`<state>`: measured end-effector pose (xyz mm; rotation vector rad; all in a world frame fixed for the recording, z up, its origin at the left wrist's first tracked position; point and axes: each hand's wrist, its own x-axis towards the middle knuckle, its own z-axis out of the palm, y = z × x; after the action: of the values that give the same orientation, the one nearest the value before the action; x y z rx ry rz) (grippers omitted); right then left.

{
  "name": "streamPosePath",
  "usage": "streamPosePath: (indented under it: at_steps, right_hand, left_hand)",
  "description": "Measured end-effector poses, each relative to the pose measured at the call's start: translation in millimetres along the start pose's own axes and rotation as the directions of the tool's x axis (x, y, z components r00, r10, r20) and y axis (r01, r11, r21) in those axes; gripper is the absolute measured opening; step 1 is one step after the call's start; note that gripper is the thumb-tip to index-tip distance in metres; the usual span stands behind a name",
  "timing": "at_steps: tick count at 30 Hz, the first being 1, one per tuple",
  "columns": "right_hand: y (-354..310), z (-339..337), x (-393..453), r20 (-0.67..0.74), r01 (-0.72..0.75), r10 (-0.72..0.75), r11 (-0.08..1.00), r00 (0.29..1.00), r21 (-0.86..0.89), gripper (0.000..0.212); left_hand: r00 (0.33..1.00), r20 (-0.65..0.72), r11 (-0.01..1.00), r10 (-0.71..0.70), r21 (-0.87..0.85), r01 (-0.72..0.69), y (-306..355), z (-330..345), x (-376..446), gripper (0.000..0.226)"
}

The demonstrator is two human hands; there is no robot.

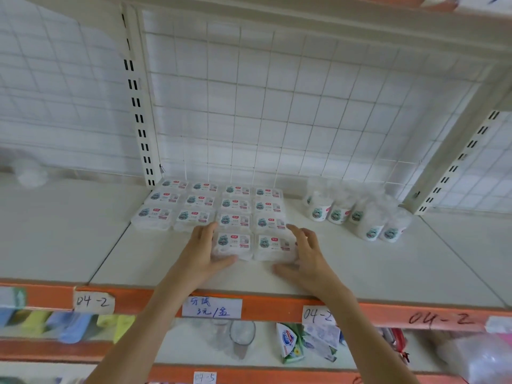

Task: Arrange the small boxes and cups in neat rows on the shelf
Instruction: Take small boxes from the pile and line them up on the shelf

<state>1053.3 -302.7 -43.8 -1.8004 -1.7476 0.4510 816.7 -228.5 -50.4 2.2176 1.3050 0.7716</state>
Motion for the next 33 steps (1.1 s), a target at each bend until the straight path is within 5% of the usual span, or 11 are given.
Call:
streamPosePath:
  at_steps: [5, 11, 14, 22, 26, 33]
  right_hand:
    - [-16.6, -13.5, -23.8, -0.136, 0.044, -0.068, 0.984, 0.988, -0.175, 0.067]
    - [-31.0, -26.3, -77.9, -0.124, 0.265, -0.295, 0.94, 0.947, -0.215, 0.041]
    - [-35.6, -22.7, -120.6, -0.093, 0.329, -0.354, 0.921, 0.931, -0.209, 0.038]
    - [-24.6, 29.9, -233.6, 0.078, 0.329, -0.328, 0.944, 0.941, -0.002, 0.031]
    - [-42.5, 68.1, -260.6, 0.271, 0.399, -0.386, 0.917, 0.882, 0.008, 0.037]
    - [-120.2, 129.1, -268.0, 0.403, 0.528, -0.511, 0.845, 0.759, 0.078, 0.045]
  left_hand:
    - [0.975, -0.199, 0.984, 0.098, 0.163, -0.066, 16.1, -18.3, -20.5, 0.068]
    - [0.951, -0.233, 0.953, 0.205, 0.269, -0.14, 35.6, -17.0, -82.4, 0.023]
    - [0.96, -0.214, 0.954, 0.182, 0.274, -0.12, 49.3, -12.4, -136.3, 0.028]
    - [0.96, -0.245, 0.947, -0.136, 0.252, 0.199, 56.8, 6.1, -307.2, 0.034]
    - [0.838, -0.4, 0.874, -0.372, 0.153, 0.461, 47.8, 0.1, -378.7, 0.021]
    - [0.686, -0.475, 0.733, -0.551, 0.118, 0.67, 15.1, -40.5, -466.5, 0.039]
